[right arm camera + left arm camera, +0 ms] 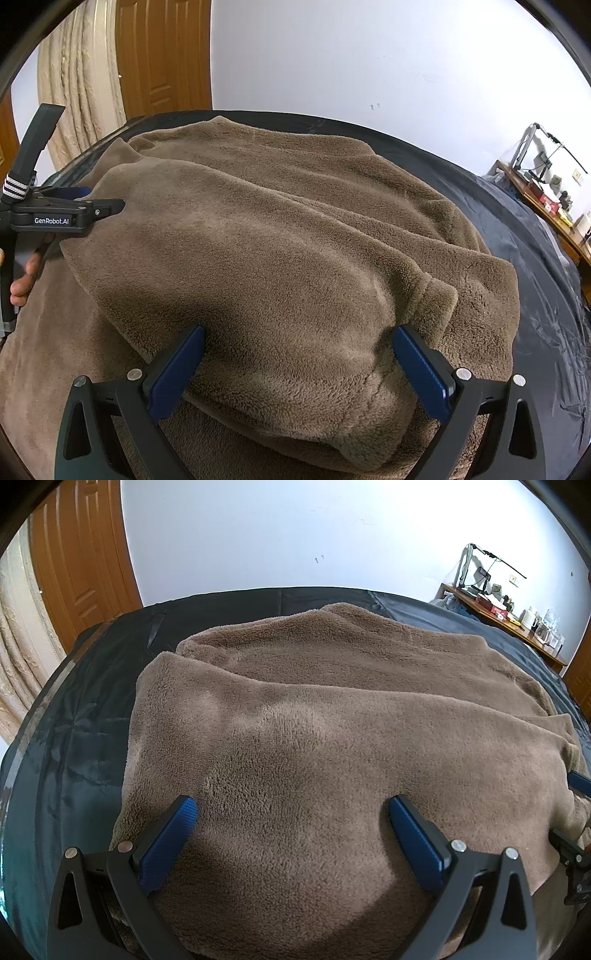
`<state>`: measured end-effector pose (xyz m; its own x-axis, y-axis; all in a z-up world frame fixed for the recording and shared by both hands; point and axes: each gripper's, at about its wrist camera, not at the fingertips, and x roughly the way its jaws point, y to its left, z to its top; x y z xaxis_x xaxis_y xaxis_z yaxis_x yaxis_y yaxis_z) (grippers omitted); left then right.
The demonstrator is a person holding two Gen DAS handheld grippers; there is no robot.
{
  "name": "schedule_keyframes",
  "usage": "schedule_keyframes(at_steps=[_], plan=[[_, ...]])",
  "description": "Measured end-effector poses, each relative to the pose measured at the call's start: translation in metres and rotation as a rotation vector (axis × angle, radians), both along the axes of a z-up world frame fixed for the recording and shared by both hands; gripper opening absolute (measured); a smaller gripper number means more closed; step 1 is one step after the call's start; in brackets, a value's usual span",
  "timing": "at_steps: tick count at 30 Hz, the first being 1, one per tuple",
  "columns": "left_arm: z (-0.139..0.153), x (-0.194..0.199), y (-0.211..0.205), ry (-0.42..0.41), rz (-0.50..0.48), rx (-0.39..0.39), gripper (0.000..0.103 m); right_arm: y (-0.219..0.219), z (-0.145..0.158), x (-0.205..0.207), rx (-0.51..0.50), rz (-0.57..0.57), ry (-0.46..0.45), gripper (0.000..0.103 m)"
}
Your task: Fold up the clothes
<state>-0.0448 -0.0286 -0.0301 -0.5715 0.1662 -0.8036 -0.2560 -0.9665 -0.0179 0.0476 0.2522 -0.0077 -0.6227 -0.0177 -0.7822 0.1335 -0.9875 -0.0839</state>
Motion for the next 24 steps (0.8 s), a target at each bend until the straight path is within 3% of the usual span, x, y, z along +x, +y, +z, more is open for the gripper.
schedule_keyframes(at_steps=[11, 15, 18, 24], plan=[[-0.001, -0.001, -0.002, -0.010, -0.002, 0.018, 0.103, -0.001, 0.000, 0.000, 0.004, -0.007, 0.005, 0.102], [0.000, -0.001, -0.004, -0.011, -0.006, 0.028, 0.103, -0.006, 0.006, 0.008, 0.065, -0.043, 0.052, 0.102], [0.003, 0.002, -0.013, -0.020, -0.018, 0.080, 0.103, -0.014, 0.020, 0.032, 0.136, -0.072, 0.119, 0.102], [0.025, 0.042, -0.032, -0.007, -0.084, 0.142, 0.103, -0.013, 0.051, 0.119, 0.064, 0.020, 0.218, 0.102]])
